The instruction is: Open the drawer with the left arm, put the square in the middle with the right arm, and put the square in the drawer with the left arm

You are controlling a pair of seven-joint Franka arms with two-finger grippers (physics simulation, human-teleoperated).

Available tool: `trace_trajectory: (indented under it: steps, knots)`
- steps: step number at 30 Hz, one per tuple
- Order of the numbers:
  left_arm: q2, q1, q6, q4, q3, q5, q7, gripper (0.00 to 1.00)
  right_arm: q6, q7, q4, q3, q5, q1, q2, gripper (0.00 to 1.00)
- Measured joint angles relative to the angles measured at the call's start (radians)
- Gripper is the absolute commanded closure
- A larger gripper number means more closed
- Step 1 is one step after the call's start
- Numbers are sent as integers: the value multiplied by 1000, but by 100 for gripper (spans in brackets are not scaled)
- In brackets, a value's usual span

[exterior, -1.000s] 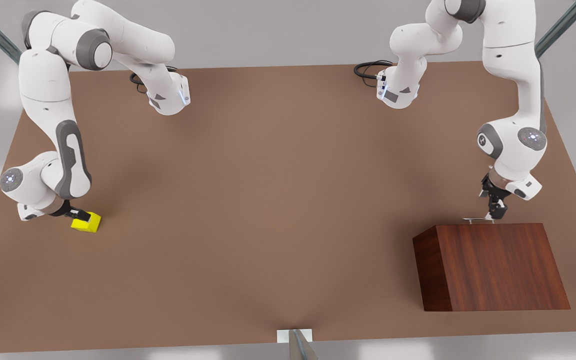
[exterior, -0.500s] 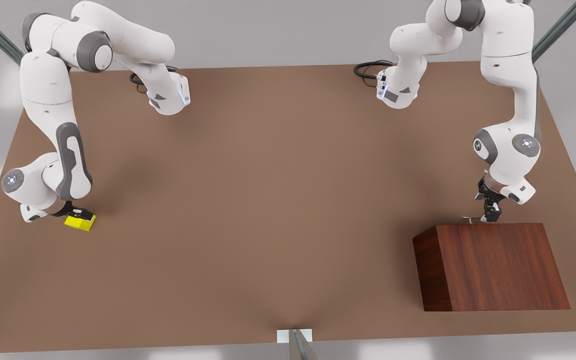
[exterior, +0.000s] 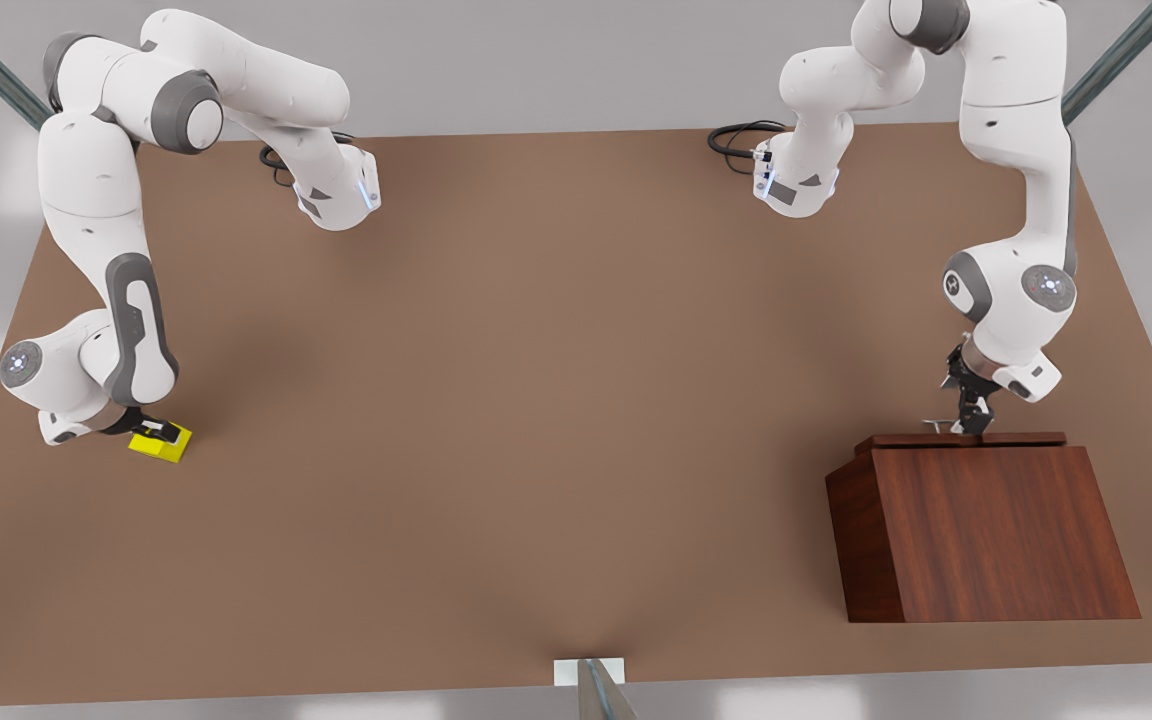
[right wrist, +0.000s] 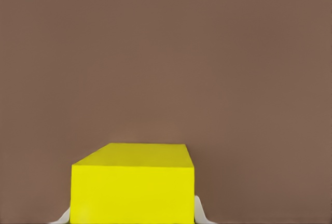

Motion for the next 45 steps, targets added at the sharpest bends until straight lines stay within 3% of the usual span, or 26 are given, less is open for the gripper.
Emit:
trace_trajectory:
  steps: [6, 11, 16, 18, 19, 23, 27, 32, 35, 36, 43, 45]
  knots:
    - [-31, 0, -23, -32, 1, -2, 1, 0, -44, -5, -20, 2, -3, 21, -58, 36]
    - [-68, -1, -39, -60, 3, -5, -1, 0, -155, 125, -34, 3, -4, 154, -177, 35]
    - [-94, 0, -67, -62, 3, -3, 0, 0, -156, 303, 17, 7, -18, 393, -160, 34]
    - [-92, 0, -66, -68, 3, -3, 1, 0, -146, 376, 74, 70, -12, 435, -93, 34]
    - [-92, -1, -66, -68, 4, -3, 1, 0, -142, 457, 124, 117, -10, 435, -54, 35]
    - [-94, -2, -66, -82, 16, -4, 1, 0, -149, 844, 225, 169, -7, 567, -1, 35]
    - [-125, 1, -81, -108, 23, -3, 1, 0, -143, 1368, 399, 170, -17, 804, 127, 35]
    - [-166, 2, -83, -149, 25, -5, -1, 0, -147, 1849, 663, 163, -147, 918, 281, 35]
    - [-194, -2, -90, -176, 33, -4, 0, 0, -143, 1996, 696, 164, -217, 946, 322, 32]
    - [-201, -5, -91, -184, 37, -4, 0, 0, -143, 1997, 701, 166, -221, 946, 330, 26]
    - [-247, -10, -118, -221, 55, -4, 1, 0, -156, 2036, 924, 196, -220, 1040, 432, 21]
    - [-263, -5, -121, -230, 60, -4, 3, 0, -141, 2037, 942, 199, -221, 1049, 463, 0]
